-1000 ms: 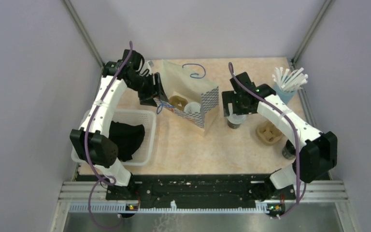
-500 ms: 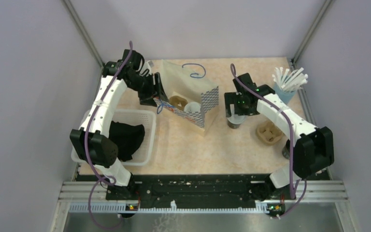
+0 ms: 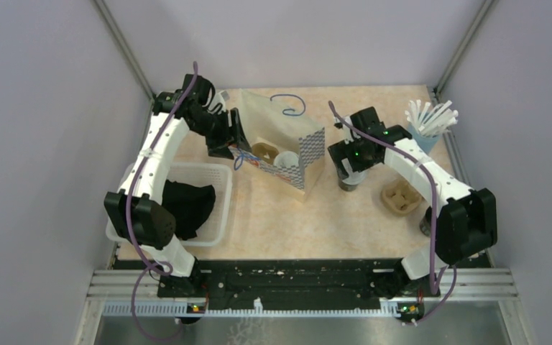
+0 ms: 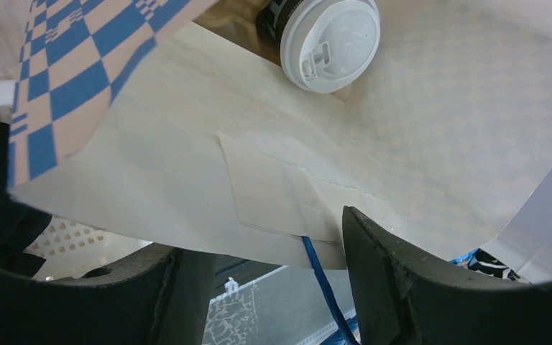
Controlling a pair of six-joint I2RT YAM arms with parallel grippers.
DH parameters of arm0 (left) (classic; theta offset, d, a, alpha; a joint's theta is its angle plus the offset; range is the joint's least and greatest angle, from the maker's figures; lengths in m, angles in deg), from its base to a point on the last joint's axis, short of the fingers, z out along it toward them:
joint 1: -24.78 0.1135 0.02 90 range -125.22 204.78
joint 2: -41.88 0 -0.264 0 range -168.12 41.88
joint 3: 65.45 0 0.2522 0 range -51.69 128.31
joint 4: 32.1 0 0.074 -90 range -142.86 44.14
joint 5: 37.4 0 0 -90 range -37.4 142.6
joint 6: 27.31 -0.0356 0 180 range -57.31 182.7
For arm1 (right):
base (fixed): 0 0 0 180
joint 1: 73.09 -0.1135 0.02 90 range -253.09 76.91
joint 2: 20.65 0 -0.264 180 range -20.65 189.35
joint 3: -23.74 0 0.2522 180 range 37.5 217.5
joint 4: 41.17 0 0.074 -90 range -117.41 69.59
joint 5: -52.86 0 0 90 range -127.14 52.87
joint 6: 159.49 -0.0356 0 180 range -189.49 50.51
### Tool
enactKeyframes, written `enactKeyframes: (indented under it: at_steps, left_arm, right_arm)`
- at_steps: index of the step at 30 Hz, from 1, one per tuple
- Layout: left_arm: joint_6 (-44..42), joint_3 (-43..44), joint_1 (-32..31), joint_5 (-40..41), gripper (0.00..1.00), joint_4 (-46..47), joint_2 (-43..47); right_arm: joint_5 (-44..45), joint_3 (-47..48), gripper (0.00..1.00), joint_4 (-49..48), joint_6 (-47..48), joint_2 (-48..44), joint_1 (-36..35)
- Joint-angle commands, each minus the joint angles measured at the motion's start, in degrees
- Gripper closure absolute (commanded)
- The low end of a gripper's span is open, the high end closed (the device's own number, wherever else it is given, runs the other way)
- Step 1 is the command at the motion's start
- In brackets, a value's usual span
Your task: Pack the takeout coffee
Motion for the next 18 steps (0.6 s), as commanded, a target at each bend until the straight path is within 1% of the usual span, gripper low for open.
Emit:
enactKeyframes:
  at_steps: [1,9,18]
  left_arm:
    - [-1.11,-0.71,0.04,-1.95,0.31,1.21,1.37]
    - [-2.05,-0.64,0.04,-2.24,0.30,0.99,0.72]
    - [-2.50,-0.55,0.04,-1.90,0.30,0.88,0.62]
  right_arm:
    - [-4.96,-0.48,0.04,-2.57,14.35,-1.69,0.65]
    - [-10.81,-0.61,0.05,-1.08,24.74,-1.16,4.06]
    - [-15.10,2.21,0.03,-1.17,25.69,2.24,4.83]
